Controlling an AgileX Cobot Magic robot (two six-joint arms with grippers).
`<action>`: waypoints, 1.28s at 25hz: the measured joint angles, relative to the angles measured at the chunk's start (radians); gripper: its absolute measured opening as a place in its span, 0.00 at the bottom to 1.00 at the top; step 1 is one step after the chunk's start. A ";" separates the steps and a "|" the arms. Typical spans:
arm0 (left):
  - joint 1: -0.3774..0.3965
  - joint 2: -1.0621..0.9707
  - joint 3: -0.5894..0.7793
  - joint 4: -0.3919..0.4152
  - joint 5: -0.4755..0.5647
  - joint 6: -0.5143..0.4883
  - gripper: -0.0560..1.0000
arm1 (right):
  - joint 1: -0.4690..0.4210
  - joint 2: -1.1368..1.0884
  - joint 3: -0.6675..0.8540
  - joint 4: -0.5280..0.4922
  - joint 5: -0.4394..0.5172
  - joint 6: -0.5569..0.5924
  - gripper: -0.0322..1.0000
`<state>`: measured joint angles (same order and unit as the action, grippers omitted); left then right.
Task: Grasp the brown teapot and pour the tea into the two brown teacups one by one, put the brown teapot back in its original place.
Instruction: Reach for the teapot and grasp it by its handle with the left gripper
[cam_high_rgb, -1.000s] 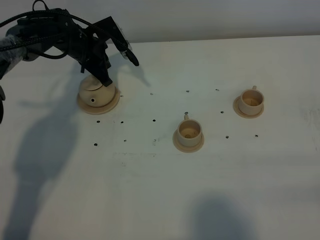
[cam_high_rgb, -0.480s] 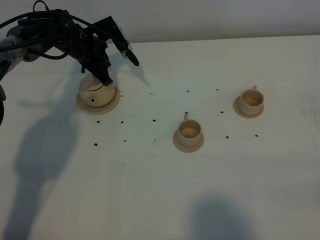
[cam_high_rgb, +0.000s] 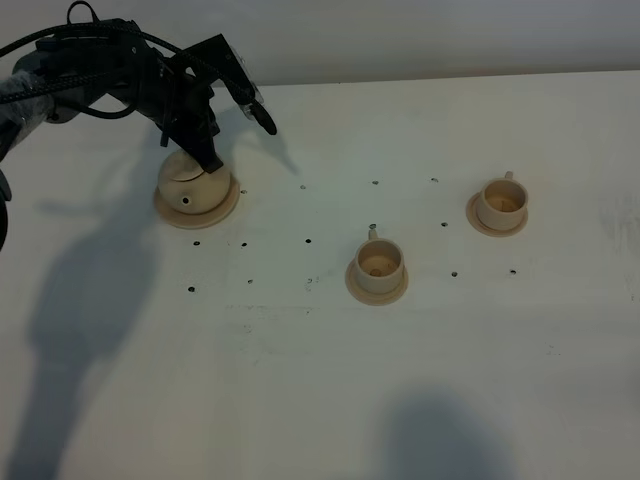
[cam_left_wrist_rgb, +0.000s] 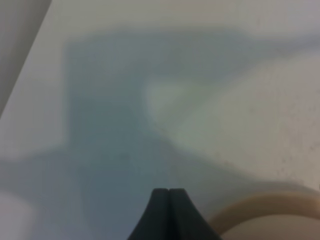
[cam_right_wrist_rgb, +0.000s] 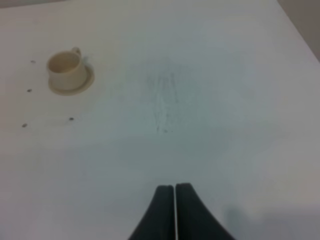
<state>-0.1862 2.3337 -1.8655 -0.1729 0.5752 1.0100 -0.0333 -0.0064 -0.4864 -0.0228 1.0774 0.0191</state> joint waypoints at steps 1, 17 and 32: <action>0.000 0.000 0.000 0.000 0.002 0.000 0.06 | 0.000 0.000 0.000 0.001 0.000 0.000 0.01; 0.000 0.000 0.000 0.045 0.016 -0.003 0.06 | 0.000 0.000 0.000 0.023 0.000 0.001 0.01; 0.004 0.000 -0.002 0.071 0.024 -0.027 0.06 | 0.000 0.000 0.000 0.023 0.000 0.004 0.01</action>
<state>-0.1825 2.3337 -1.8679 -0.1024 0.5988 0.9826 -0.0333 -0.0064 -0.4864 0.0000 1.0774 0.0229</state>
